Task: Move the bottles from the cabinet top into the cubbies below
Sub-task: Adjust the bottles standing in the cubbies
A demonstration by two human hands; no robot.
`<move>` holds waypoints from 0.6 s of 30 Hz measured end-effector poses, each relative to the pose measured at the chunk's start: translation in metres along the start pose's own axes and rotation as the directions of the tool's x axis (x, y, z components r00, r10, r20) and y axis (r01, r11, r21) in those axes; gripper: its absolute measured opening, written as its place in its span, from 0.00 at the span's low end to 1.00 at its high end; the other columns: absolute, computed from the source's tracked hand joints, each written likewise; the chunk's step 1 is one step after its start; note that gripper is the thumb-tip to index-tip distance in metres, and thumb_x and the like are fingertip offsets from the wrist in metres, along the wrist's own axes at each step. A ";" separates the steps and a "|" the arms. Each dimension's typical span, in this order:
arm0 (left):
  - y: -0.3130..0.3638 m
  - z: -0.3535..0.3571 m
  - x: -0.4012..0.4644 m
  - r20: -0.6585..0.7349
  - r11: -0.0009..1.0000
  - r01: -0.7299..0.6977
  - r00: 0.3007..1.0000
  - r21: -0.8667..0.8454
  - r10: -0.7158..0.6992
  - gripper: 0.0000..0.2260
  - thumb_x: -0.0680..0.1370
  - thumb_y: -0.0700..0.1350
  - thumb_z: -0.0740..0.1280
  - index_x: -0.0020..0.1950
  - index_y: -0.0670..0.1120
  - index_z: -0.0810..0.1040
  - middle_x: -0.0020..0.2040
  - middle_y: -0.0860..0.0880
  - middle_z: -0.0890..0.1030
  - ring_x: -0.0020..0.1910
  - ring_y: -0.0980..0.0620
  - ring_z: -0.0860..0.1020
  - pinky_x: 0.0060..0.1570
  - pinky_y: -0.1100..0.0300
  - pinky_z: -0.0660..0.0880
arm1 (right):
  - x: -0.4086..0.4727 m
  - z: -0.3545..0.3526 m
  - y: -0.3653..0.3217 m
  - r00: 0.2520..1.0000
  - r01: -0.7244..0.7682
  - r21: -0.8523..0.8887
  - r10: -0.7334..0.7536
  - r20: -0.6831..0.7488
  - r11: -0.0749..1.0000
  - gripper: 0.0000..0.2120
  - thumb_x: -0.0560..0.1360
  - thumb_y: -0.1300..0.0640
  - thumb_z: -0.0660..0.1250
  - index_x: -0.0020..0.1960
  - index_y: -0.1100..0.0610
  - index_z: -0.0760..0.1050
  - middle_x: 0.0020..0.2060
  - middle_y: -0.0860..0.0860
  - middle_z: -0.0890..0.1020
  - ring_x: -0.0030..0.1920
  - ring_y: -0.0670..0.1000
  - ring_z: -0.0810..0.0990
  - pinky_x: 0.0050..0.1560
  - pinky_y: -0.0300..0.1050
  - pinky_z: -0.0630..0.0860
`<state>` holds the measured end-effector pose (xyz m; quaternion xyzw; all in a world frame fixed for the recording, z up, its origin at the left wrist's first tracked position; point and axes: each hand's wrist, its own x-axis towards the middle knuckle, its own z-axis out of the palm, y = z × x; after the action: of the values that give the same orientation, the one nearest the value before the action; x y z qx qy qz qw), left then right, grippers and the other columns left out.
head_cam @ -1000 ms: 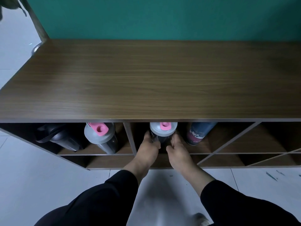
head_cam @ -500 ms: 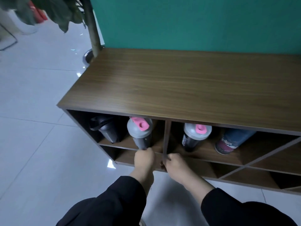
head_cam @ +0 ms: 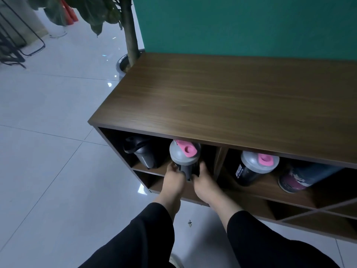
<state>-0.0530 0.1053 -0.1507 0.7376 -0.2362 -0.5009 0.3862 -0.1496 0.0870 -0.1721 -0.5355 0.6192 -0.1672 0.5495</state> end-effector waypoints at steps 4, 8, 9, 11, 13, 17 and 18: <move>0.003 0.001 0.009 0.063 1.000 -0.023 0.998 -0.001 0.023 0.24 0.80 0.32 0.55 0.75 0.44 0.69 0.67 0.41 0.80 0.59 0.50 0.80 0.29 0.70 0.75 | 0.006 0.013 0.011 0.994 -0.009 0.139 0.025 -0.111 0.990 0.25 0.78 0.60 0.59 0.74 0.54 0.58 0.68 0.55 0.73 0.63 0.56 0.76 0.64 0.54 0.74; 0.005 0.004 0.021 0.154 0.997 -0.075 0.986 0.024 0.071 0.21 0.79 0.34 0.57 0.72 0.45 0.73 0.64 0.45 0.82 0.47 0.59 0.79 0.29 0.76 0.72 | 0.007 0.013 0.013 0.988 -0.014 0.210 0.046 -0.150 0.978 0.24 0.78 0.60 0.58 0.73 0.50 0.60 0.63 0.54 0.75 0.56 0.53 0.76 0.57 0.49 0.74; 0.006 0.005 0.022 0.174 0.996 -0.077 0.982 0.038 0.069 0.21 0.79 0.35 0.58 0.71 0.44 0.73 0.63 0.44 0.83 0.46 0.59 0.79 0.30 0.75 0.73 | 0.007 0.011 0.013 0.986 -0.011 0.235 0.049 -0.158 0.972 0.26 0.77 0.61 0.58 0.74 0.49 0.59 0.63 0.54 0.76 0.55 0.53 0.76 0.58 0.51 0.74; 0.004 0.005 0.026 0.183 0.996 -0.082 0.980 0.044 0.073 0.20 0.78 0.38 0.61 0.71 0.43 0.71 0.63 0.44 0.82 0.44 0.60 0.77 0.34 0.71 0.73 | 0.007 0.010 0.015 0.985 -0.016 0.270 0.062 -0.163 0.963 0.29 0.77 0.63 0.59 0.76 0.49 0.57 0.63 0.53 0.75 0.55 0.54 0.76 0.59 0.51 0.74; 0.003 0.006 0.029 0.163 0.997 -0.075 0.984 0.017 0.071 0.18 0.79 0.37 0.62 0.69 0.44 0.68 0.60 0.46 0.81 0.43 0.60 0.76 0.34 0.67 0.72 | 0.007 0.010 0.015 0.985 -0.007 0.290 0.057 -0.165 0.957 0.31 0.77 0.65 0.59 0.77 0.50 0.56 0.62 0.53 0.74 0.55 0.53 0.75 0.58 0.49 0.73; 0.004 0.008 0.031 0.120 0.999 -0.054 0.991 0.000 0.054 0.19 0.81 0.40 0.61 0.72 0.45 0.67 0.64 0.47 0.81 0.47 0.56 0.79 0.34 0.66 0.76 | 0.002 0.012 0.015 0.987 -0.043 0.261 0.082 -0.141 0.964 0.31 0.80 0.65 0.57 0.80 0.52 0.53 0.69 0.59 0.72 0.66 0.61 0.74 0.64 0.52 0.71; 0.004 0.007 0.031 0.082 0.999 -0.045 0.996 0.010 0.044 0.20 0.82 0.40 0.60 0.74 0.45 0.67 0.66 0.45 0.80 0.53 0.51 0.81 0.43 0.59 0.81 | -0.001 0.013 0.015 0.989 -0.050 0.208 0.077 -0.126 0.977 0.30 0.81 0.64 0.57 0.80 0.55 0.53 0.70 0.60 0.72 0.68 0.61 0.73 0.63 0.49 0.70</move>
<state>-0.0472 0.0775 -0.1659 0.7132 -0.2714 -0.5207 0.3830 -0.1455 0.0987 -0.1879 -0.4437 0.6508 -0.2474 0.5642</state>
